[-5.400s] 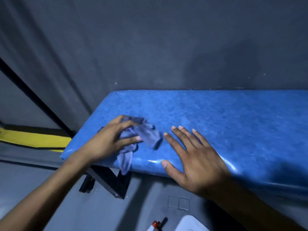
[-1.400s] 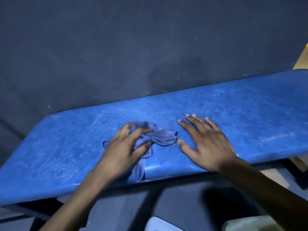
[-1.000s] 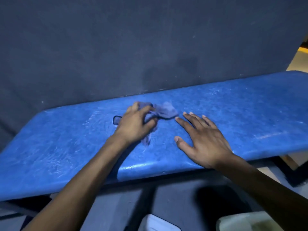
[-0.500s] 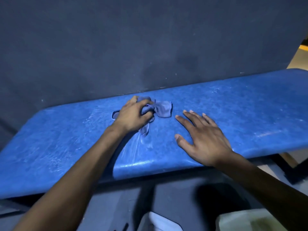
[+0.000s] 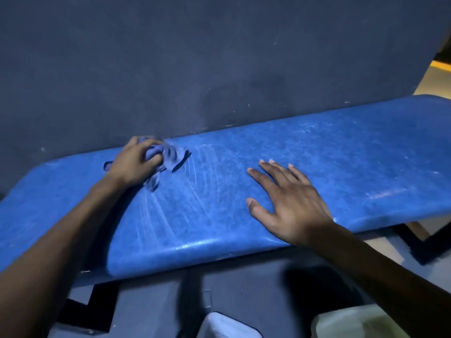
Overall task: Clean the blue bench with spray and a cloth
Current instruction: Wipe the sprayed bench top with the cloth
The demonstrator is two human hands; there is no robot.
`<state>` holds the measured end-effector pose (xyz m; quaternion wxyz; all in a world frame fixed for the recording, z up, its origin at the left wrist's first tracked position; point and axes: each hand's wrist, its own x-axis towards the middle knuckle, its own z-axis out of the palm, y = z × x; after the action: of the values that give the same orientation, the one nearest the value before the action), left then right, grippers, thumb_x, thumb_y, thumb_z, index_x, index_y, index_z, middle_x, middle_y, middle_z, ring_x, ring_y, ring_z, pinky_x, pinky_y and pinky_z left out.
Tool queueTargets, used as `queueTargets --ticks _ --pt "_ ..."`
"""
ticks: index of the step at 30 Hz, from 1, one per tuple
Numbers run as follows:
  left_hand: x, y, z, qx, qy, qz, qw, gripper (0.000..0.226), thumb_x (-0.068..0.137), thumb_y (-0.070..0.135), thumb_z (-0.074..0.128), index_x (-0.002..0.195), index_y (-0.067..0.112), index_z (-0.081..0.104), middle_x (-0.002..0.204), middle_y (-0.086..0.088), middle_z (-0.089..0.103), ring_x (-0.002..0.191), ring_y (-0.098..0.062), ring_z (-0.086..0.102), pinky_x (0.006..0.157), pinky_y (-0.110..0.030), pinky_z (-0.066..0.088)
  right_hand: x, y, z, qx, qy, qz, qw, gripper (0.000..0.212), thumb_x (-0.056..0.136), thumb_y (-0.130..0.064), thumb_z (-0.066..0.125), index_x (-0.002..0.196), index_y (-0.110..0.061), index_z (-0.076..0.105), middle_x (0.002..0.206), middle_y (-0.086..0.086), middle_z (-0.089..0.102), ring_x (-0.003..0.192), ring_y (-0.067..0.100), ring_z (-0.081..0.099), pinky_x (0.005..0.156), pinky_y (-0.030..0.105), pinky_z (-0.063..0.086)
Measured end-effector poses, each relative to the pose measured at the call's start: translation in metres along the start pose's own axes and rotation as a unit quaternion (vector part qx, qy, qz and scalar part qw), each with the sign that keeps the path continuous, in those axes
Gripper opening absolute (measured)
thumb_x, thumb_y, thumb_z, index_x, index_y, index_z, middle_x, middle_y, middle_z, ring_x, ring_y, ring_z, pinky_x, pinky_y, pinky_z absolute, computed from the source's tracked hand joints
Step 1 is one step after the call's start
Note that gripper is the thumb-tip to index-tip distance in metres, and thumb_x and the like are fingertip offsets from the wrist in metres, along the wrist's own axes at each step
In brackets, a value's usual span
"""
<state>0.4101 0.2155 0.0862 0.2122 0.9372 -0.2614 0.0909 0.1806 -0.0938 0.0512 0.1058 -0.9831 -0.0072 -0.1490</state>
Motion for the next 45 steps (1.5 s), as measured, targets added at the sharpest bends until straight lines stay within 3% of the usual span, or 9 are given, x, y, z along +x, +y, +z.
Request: queueTargets --ticks 4,9,16,18,24,27,33,41,45 --pt "0.031 0.046 0.031 -0.016 -0.017 -0.011 1.0 0.066 0.079 0.06 0.038 0.128 0.027 0.068 0.136 -0.005 0.067 0.134 -0.031 0.054 0.11 -0.042 0.046 -0.001 0.0 -0.002 0.005 -0.004 0.003 1.0 0.074 0.091 -0.068 0.026 0.156 -0.033 0.035 0.167 -0.003 0.029 0.155 0.012 0.017 0.127 0.041 0.01" --pt "-0.027 0.096 0.027 -0.035 -0.063 0.095 0.993 0.052 0.084 0.052 0.045 0.123 0.028 0.069 0.14 0.006 0.061 0.131 -0.019 0.051 0.109 -0.035 0.043 -0.001 -0.001 -0.006 -0.003 -0.014 0.003 1.0 0.074 0.092 -0.067 0.024 0.156 -0.033 0.034 0.167 -0.003 0.029 0.155 0.012 0.017 0.127 0.04 0.009" --pt "-0.123 0.096 -0.015 -0.064 -0.122 0.114 0.984 0.039 0.08 0.048 0.058 0.115 0.063 0.064 0.135 0.029 0.05 0.128 0.004 0.054 0.106 -0.023 0.042 -0.003 -0.004 -0.012 -0.017 -0.036 0.002 0.999 0.077 0.091 -0.067 0.019 0.158 -0.031 0.032 0.167 -0.001 0.028 0.156 0.015 0.017 0.127 0.042 0.009" --pt "-0.127 0.101 -0.018 -0.081 -0.105 0.094 0.987 0.034 0.08 0.052 0.06 0.11 0.063 0.068 0.133 0.03 0.053 0.127 0.006 0.056 0.106 -0.026 0.045 -0.003 -0.005 -0.014 -0.018 -0.044 0.003 0.999 0.081 0.089 -0.068 0.015 0.158 -0.03 0.031 0.168 0.001 0.027 0.156 0.016 0.016 0.127 0.043 0.008" --pt "-0.104 0.155 0.007 -0.2 0.074 0.003 0.977 0.034 0.079 0.035 0.055 0.106 0.044 0.074 0.119 0.016 0.07 0.12 0.0 0.059 0.108 -0.034 0.046 -0.009 0.01 -0.046 0.003 -0.058 -0.02 0.998 0.086 0.087 -0.077 0.01 0.159 -0.032 0.028 0.17 0.0 0.019 0.157 0.014 0.009 0.127 0.049 0.0" --pt "-0.06 0.196 0.03 -0.235 0.105 -0.003 0.966 0.032 0.085 0.026 0.054 0.108 0.032 0.076 0.114 0.013 0.075 0.121 -0.018 0.062 0.109 -0.042 0.048 -0.015 0.07 -0.074 -0.02 -0.032 0.004 0.999 0.088 0.086 -0.078 0.01 0.157 -0.032 0.032 0.169 -0.001 0.022 0.156 0.016 0.015 0.127 0.048 0.007" --pt "0.024 0.292 0.093 -0.2 0.048 0.014 0.978 0.045 0.086 0.035 0.047 0.124 0.029 0.069 0.125 -0.003 0.067 0.128 -0.022 0.053 0.108 -0.035 0.044 -0.035 0.202 -0.097 -0.071 -0.082 0.085 0.99 0.085 0.088 -0.078 0.011 0.158 -0.033 0.03 0.169 -0.002 0.02 0.156 0.015 0.012 0.127 0.044 0.007" --pt "0.109 0.357 0.179 -0.045 -0.005 -0.027 0.999 0.044 0.102 0.039 0.049 0.143 0.028 0.055 0.142 -0.02 0.049 0.13 -0.043 0.05 0.109 -0.045 0.04 -0.039 0.22 -0.074 -0.037 -0.022 0.09 0.995 0.077 0.089 -0.073 0.013 0.156 -0.038 0.03 0.168 -0.005 0.025 0.155 0.012 0.016 0.127 0.04 0.007" --pt "0.086 0.34 0.159 -0.001 -0.085 0.103 0.991 0.047 0.09 0.056 0.044 0.129 0.033 0.056 0.118 -0.012 0.052 0.12 -0.037 0.054 0.1 -0.043 0.045 -0.04 0.225 -0.071 -0.042 -0.012 0.084 0.996 0.073 0.092 -0.071 0.017 0.155 -0.037 0.032 0.167 -0.005 0.028 0.155 0.012 0.018 0.127 0.041 0.009"
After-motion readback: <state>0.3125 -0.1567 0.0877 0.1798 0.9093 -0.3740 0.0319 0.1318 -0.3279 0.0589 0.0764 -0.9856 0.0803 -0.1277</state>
